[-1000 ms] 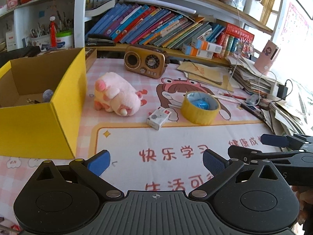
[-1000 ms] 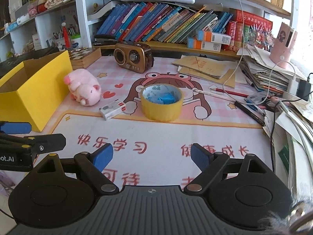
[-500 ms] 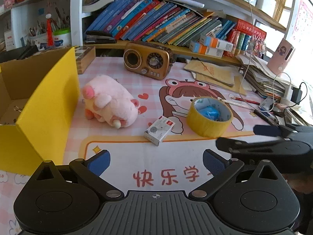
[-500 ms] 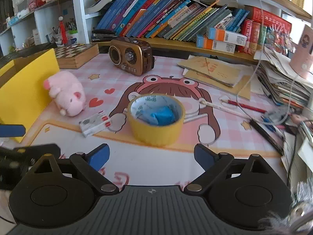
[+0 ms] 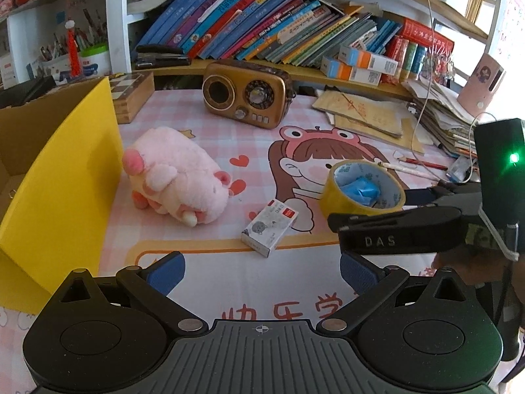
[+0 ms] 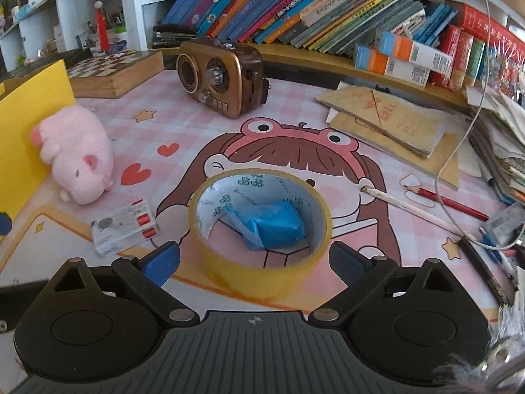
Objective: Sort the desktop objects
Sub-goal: 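Grasp the yellow tape roll with the right tool while the left tool grasps the white card box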
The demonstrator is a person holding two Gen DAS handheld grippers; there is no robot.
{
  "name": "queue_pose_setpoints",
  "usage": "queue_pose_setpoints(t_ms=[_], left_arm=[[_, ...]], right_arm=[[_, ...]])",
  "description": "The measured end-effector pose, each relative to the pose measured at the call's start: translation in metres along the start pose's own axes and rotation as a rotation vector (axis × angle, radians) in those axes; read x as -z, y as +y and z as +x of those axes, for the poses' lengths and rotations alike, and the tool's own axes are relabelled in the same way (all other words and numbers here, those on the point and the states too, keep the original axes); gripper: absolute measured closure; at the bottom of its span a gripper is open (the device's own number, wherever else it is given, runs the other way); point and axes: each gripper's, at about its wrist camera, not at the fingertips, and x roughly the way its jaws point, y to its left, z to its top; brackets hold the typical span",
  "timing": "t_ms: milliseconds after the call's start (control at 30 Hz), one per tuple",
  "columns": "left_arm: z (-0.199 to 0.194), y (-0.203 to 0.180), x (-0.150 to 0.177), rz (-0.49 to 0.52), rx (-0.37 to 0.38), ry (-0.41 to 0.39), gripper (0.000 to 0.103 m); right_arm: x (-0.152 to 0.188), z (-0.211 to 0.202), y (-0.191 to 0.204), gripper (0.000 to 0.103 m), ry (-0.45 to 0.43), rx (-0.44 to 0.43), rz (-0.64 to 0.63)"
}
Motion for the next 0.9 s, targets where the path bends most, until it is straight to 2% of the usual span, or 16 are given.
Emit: queue_pose_setpoints(t_ms=[100,167,300,467,667,900], left_arm=[[0.007,-0.001,-0.002,0.006,0.000,0.004,0.001],[0.010,-0.001,-0.004,0.005,0.004,0.005,0.001],[0.018,-0.001,-0.008,0.013,0.015,0.009,0.001],[0.027,-0.005,-0.010,0.037,0.023,0.020,0.001],[0.039,-0.013,-0.012,0.075,0.040,0.032,0.001],[0.050,-0.023,-0.018,0.120,0.041,0.019,0.002]], right_arm=[[-0.004,0.007,-0.003,0.007,-0.005,-0.006,0.003],[-0.007,0.009,-0.004,0.015,-0.005,-0.014,-0.007],[-0.008,0.006,-0.006,0.015,-0.024,-0.026,-0.008],[-0.011,-0.014,-0.011,0.015,-0.094,-0.036,0.020],[-0.013,-0.043,-0.025,0.015,-0.176,-0.005,0.085],[-0.003,-0.067,-0.043,0.015,-0.201,0.025,0.185]])
